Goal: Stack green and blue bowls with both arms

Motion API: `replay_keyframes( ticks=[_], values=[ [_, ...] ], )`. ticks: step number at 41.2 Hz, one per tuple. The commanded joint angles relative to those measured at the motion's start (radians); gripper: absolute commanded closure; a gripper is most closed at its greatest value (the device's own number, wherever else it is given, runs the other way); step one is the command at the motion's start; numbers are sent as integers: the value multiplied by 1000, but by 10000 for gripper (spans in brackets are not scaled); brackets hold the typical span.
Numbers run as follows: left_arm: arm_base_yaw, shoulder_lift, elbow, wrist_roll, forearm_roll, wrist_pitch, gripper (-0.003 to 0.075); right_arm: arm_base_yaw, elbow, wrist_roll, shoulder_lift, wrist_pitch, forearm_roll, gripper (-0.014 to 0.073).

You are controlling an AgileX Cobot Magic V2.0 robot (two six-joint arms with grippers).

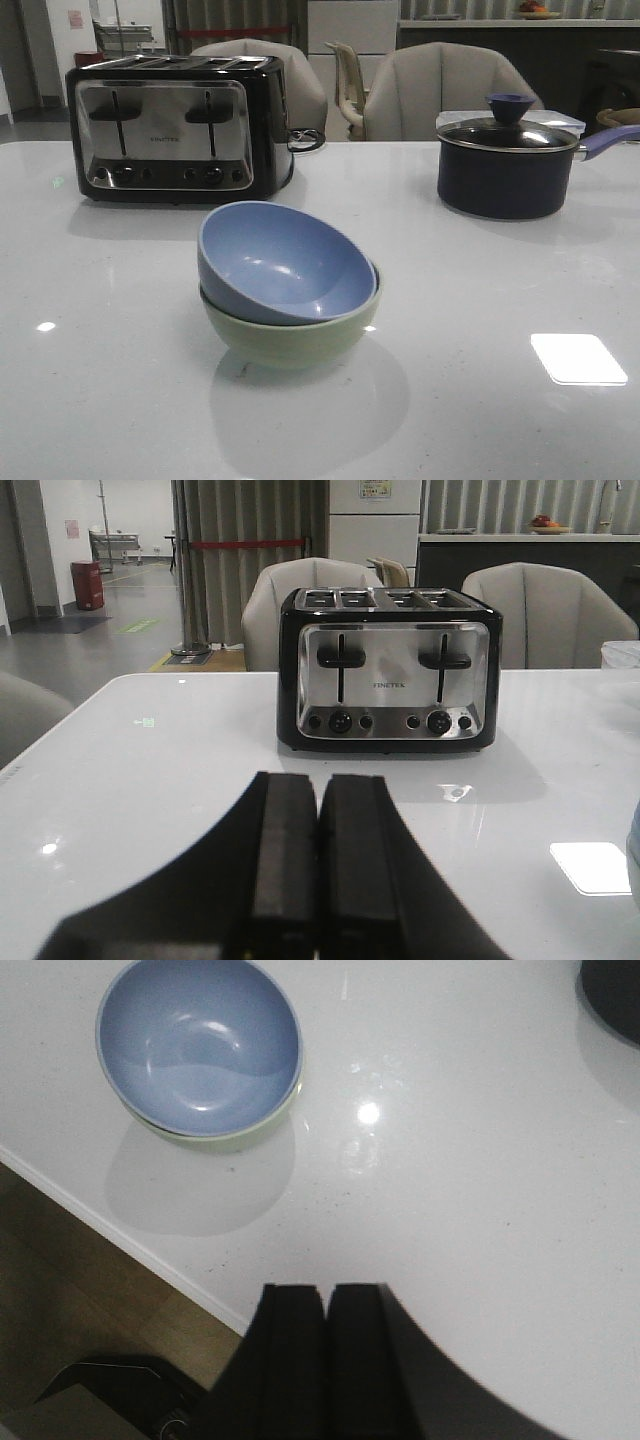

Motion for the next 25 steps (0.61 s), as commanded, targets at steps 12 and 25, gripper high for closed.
replay_keyframes(
  ticks=[12,25],
  values=[
    [-6,-22,21,-1,-4,-88,620,0,-25,-7,-14,-63,-5,559],
    [-4,-22,21,-1,-4,-88,620,-222,174,-7,-300,-286,-24,559]
  ],
)
